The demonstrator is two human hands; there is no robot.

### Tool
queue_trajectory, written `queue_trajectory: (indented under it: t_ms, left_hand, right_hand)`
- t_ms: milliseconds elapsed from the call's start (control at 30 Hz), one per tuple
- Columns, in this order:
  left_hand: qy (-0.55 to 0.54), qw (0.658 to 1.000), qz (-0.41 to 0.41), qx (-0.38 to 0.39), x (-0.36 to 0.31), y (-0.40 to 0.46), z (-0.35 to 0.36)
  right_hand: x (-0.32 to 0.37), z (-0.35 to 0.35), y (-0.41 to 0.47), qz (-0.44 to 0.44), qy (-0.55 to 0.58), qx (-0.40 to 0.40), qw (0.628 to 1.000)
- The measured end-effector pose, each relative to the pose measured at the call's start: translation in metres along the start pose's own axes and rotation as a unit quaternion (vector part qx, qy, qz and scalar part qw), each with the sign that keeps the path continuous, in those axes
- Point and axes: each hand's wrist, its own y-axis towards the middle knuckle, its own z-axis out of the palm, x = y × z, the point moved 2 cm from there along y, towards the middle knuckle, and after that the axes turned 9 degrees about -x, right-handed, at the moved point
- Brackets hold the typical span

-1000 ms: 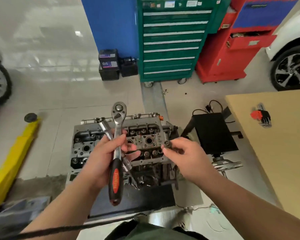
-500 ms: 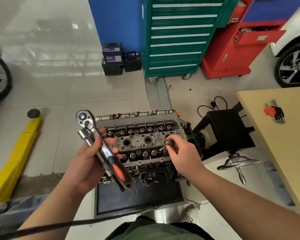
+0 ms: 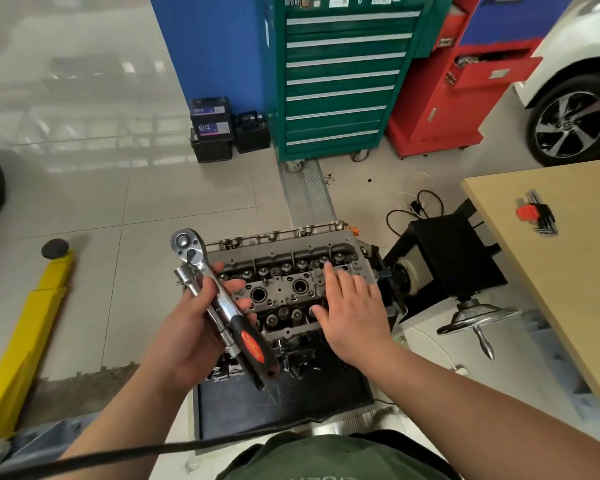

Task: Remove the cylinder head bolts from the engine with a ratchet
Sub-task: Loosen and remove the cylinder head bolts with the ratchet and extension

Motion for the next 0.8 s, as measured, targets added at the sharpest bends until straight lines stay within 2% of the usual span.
queue_trajectory:
  t_ms: [100,233,333,400,433,467,533,567,633,733,800]
  left_hand:
    - [0.01,1.0,0.0,0.006,0.004,0.0,0.008]
    - [0.003,1.0,0.003,-0.009,0.009,0.0,0.019]
    - [0.007,1.0,0.0,-0.007,0.013,-0.002,0.029]
    - [0.032,0.999,0.003,-0.007,0.016,-0.004,0.038]
    - [0.05,0.999,0.003,-0.008,0.017,-0.006,0.045]
    - [0.071,0.997,0.004,-0.008,0.019,-0.009,0.054]
    - [0.127,0.992,0.018,0.0,0.022,-0.018,0.078]
    - [0.157,0.987,0.033,0.006,0.022,-0.023,0.092]
    - [0.215,0.974,0.067,0.025,0.024,-0.033,0.12]
    - [0.272,0.956,0.108,0.032,0.019,-0.044,0.158]
    - [0.302,0.941,0.153,0.012,0.012,-0.047,0.173]
  right_hand:
    - [-0.002,0.002,0.002,-0.015,-0.049,0.031,0.998]
    - [-0.006,0.014,-0.009,-0.027,-0.06,0.167,0.984]
    - [-0.003,0.001,-0.01,0.01,0.049,0.159,0.986]
    - [0.008,-0.023,-0.002,0.039,0.223,0.112,0.968]
    - [0.013,-0.039,0.005,0.067,0.331,0.103,0.936]
    - [0.017,-0.055,0.013,0.106,0.439,0.114,0.885]
    - [0.022,-0.086,0.034,0.19,0.61,0.173,0.75]
    - [0.023,-0.099,0.045,0.208,0.649,0.202,0.703]
    - [0.015,-0.119,0.063,0.219,0.67,0.226,0.672]
    - [-0.009,-0.128,0.076,0.23,0.705,0.177,0.647]
    - [-0.027,-0.138,0.079,0.222,0.753,0.147,0.602]
